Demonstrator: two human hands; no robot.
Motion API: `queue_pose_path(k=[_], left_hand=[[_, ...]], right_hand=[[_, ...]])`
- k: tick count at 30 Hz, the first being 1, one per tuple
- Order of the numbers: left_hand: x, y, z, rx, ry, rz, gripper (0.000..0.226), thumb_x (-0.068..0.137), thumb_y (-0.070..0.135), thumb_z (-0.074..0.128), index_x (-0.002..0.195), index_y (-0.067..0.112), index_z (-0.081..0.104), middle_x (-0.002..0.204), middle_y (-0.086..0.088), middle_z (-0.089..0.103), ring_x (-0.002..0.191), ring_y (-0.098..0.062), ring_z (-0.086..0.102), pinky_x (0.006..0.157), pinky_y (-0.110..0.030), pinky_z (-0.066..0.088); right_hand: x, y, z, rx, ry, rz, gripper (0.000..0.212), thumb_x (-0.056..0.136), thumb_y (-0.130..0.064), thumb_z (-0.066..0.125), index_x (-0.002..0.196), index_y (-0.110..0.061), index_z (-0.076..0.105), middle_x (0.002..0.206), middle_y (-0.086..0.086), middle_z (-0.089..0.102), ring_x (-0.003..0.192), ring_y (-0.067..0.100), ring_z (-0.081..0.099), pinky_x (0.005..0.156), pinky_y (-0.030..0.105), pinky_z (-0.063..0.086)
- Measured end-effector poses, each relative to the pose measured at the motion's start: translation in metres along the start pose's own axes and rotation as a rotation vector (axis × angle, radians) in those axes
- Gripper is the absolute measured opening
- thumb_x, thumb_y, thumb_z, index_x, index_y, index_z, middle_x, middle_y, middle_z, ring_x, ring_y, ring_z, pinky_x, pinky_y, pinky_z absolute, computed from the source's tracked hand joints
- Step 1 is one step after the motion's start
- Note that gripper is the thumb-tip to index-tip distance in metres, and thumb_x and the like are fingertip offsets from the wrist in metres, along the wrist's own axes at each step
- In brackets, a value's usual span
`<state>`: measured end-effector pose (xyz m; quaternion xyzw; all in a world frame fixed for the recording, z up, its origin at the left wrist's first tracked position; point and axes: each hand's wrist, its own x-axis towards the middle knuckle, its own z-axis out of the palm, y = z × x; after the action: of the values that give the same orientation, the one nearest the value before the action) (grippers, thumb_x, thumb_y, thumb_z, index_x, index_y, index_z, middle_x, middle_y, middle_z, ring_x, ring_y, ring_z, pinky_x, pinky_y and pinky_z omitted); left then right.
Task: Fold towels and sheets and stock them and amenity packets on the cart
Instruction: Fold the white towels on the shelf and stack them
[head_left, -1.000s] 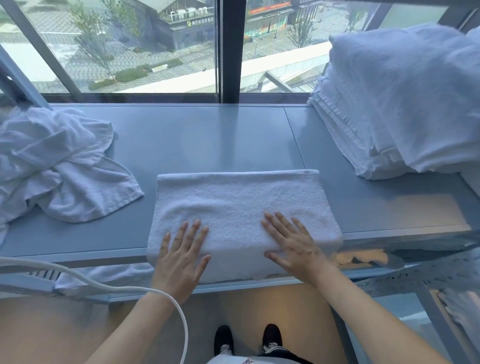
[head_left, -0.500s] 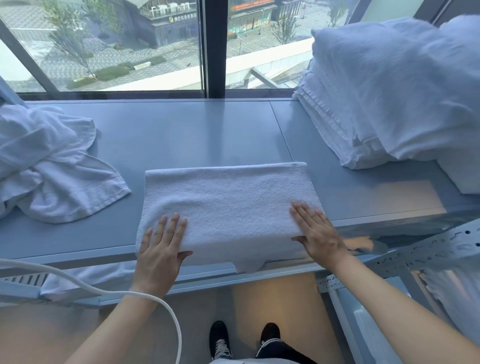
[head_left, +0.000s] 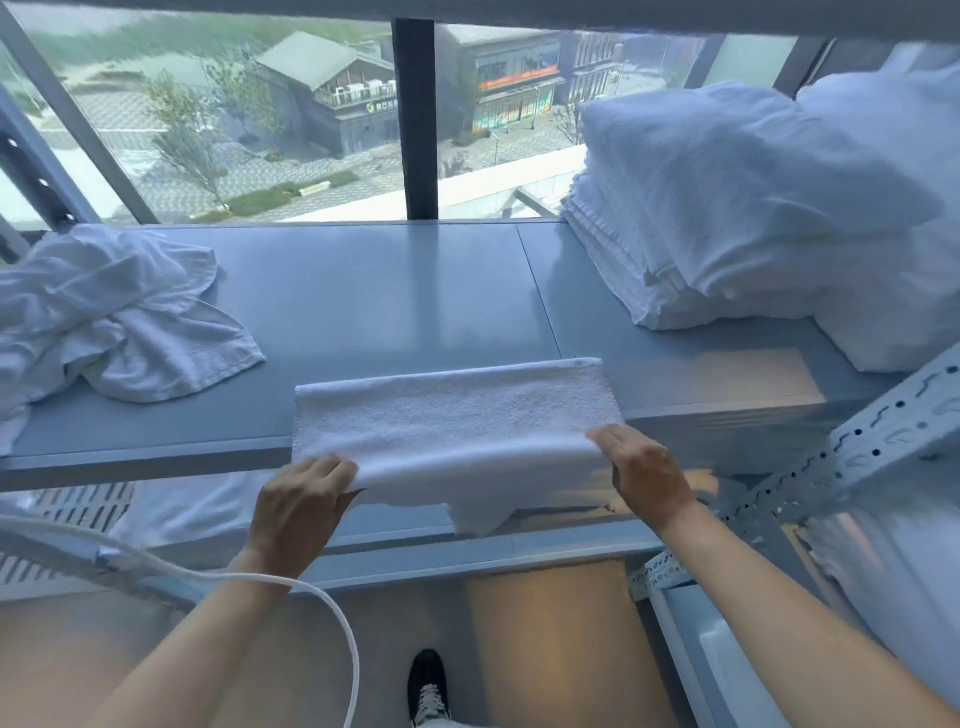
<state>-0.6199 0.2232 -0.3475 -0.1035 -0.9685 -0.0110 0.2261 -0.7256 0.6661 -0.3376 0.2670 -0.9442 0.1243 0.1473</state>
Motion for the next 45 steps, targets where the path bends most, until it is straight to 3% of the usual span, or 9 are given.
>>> queue_pose_path(k=[3, 5, 9, 13, 18, 22, 30, 37, 45], left_hand=[[-0.013, 0.033, -0.017, -0.008, 0.018, -0.007, 0.034, 0.101, 0.042, 0.048, 0.089, 0.016, 0.066, 0.074, -0.001, 0.059, 0.059, -0.030, 0.061, 0.045, -0.033, 0.040], [-0.021, 0.054, -0.025, -0.030, 0.063, 0.002, 0.013, 0.091, 0.023, 0.059, 0.098, 0.017, 0.068, 0.080, -0.001, 0.062, 0.065, -0.032, 0.064, 0.045, -0.035, 0.045], [-0.045, 0.094, -0.044, -0.087, 0.060, -0.007, 0.043, 0.072, -0.008, 0.072, 0.105, 0.019, 0.068, 0.093, -0.001, 0.065, 0.077, -0.031, 0.065, 0.051, -0.036, 0.048], [-0.068, 0.131, -0.067, -0.083, 0.066, -0.014, 0.040, 0.070, -0.006, 0.065, 0.100, 0.020, 0.069, 0.089, 0.003, 0.063, 0.074, -0.027, 0.063, 0.053, -0.033, 0.043], [-0.088, 0.151, -0.093, -0.081, 0.032, -0.084, 0.034, 0.075, -0.002, 0.057, 0.097, 0.020, 0.070, 0.086, 0.003, 0.066, 0.074, -0.028, 0.066, 0.052, -0.034, 0.047], [-0.096, 0.144, -0.108, -0.052, -0.007, -0.156, 0.030, 0.078, 0.005, 0.058, 0.098, 0.024, 0.068, 0.087, 0.006, 0.063, 0.074, -0.025, 0.065, 0.050, -0.031, 0.044], [-0.097, 0.109, -0.108, -0.076, -0.039, -0.251, 0.022, 0.085, 0.011, 0.057, 0.101, 0.021, 0.069, 0.088, 0.002, 0.066, 0.074, -0.030, 0.066, 0.055, -0.036, 0.050], [-0.071, 0.057, -0.081, -0.103, -0.056, -0.317, 0.027, 0.082, 0.009, 0.058, 0.102, 0.020, 0.073, 0.091, 0.000, 0.070, 0.079, -0.033, 0.068, 0.055, -0.037, 0.050], [-0.009, -0.016, -0.058, -0.148, -0.026, -0.269, 0.017, 0.088, 0.021, 0.060, 0.098, 0.018, 0.072, 0.088, 0.001, 0.072, 0.076, -0.034, 0.068, 0.054, -0.036, 0.050]], right_hand=[[-0.033, 0.010, -0.021, -0.014, 0.018, 0.014, 0.054, 0.076, 0.025, 0.054, 0.117, -0.005, 0.071, 0.103, 0.010, 0.073, 0.091, 0.033, 0.071, 0.071, 0.047, 0.062], [-0.060, 0.017, -0.035, -0.022, 0.039, 0.024, 0.053, 0.076, 0.026, 0.055, 0.117, -0.005, 0.071, 0.103, 0.011, 0.074, 0.090, 0.033, 0.072, 0.071, 0.046, 0.063], [-0.109, 0.029, -0.064, -0.007, 0.075, 0.073, 0.055, 0.072, 0.026, 0.057, 0.117, -0.003, 0.072, 0.105, 0.013, 0.075, 0.094, 0.034, 0.073, 0.070, 0.045, 0.064], [-0.149, 0.027, -0.088, -0.022, 0.076, 0.071, 0.044, 0.074, 0.019, 0.072, 0.109, -0.007, 0.073, 0.097, 0.007, 0.075, 0.084, 0.028, 0.072, 0.058, 0.039, 0.059], [-0.164, 0.029, -0.100, 0.013, 0.104, 0.091, 0.028, 0.085, 0.004, 0.073, 0.109, -0.011, 0.073, 0.093, 0.005, 0.074, 0.079, 0.029, 0.071, 0.058, 0.043, 0.059], [-0.157, 0.020, -0.100, 0.059, 0.137, 0.066, 0.018, 0.089, -0.005, 0.074, 0.107, -0.011, 0.073, 0.087, 0.005, 0.073, 0.073, 0.030, 0.071, 0.052, 0.039, 0.058], [-0.107, 0.000, -0.081, 0.107, 0.104, -0.003, 0.015, 0.088, -0.003, 0.078, 0.101, -0.009, 0.076, 0.085, 0.007, 0.075, 0.069, 0.033, 0.071, 0.059, 0.039, 0.058], [-0.032, -0.004, -0.039, 0.075, 0.040, 0.001, 0.031, 0.082, 0.010, 0.071, 0.107, -0.008, 0.075, 0.100, 0.011, 0.076, 0.086, 0.037, 0.072, 0.076, 0.044, 0.058], [0.046, -0.009, -0.021, 0.024, 0.064, 0.103, 0.027, 0.084, 0.006, 0.069, 0.103, -0.013, 0.072, 0.095, 0.010, 0.074, 0.082, 0.038, 0.070, 0.066, 0.044, 0.058]])
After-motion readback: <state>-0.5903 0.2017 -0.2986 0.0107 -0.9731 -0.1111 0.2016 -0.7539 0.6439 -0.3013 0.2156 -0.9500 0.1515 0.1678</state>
